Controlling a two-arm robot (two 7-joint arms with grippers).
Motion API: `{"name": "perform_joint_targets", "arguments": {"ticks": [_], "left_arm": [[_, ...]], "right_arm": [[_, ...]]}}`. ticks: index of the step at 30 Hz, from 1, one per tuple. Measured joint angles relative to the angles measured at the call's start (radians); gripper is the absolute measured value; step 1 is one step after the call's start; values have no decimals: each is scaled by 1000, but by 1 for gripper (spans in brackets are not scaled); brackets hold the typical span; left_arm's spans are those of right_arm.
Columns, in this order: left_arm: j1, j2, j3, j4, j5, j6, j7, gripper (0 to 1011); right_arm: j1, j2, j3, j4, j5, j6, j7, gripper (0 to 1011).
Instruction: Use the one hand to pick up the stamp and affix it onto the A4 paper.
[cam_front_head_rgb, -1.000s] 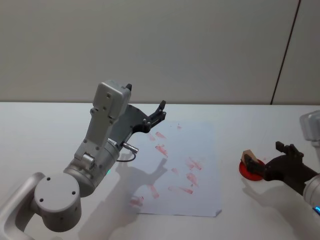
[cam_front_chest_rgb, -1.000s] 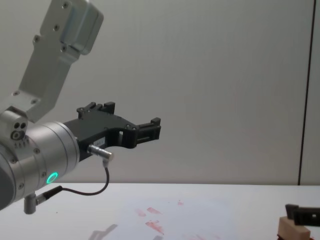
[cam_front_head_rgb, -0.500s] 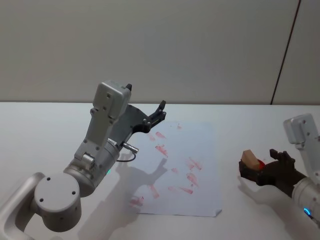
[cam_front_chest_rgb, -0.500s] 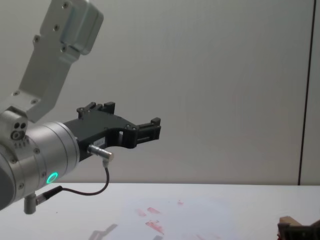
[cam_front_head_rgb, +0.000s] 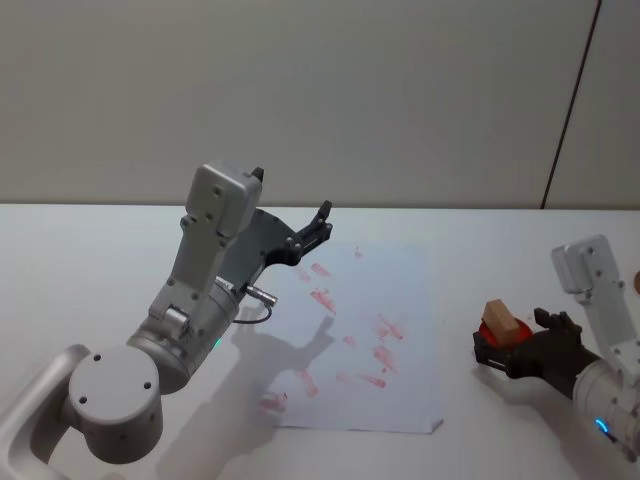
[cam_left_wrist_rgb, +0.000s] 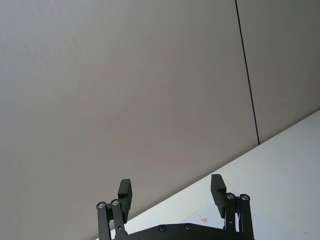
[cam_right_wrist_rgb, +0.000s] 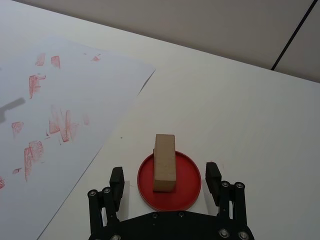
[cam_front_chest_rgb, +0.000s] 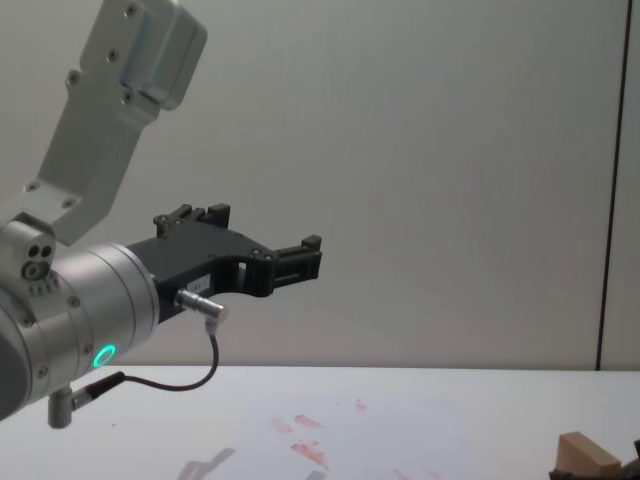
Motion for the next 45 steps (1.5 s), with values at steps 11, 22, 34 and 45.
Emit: {"name": "perform_joint_targets", "arguments": {"ticks": [11,22,34,45], "left_arm": [[0,0,0,0,0,0,0,1003],[0,0,0,0,0,0,0,1003],[0,0,0,0,0,0,0,1003],[0,0,0,0,0,0,0,1003]], "right_arm": [[15,-12,-4,26,-18,0,0,948],[21,-17,-6,37,-25,0,1,653],[24,-19,-7,42,-28,0,2,274],[24,-20,-6,42,-29,1,1,219]]}}
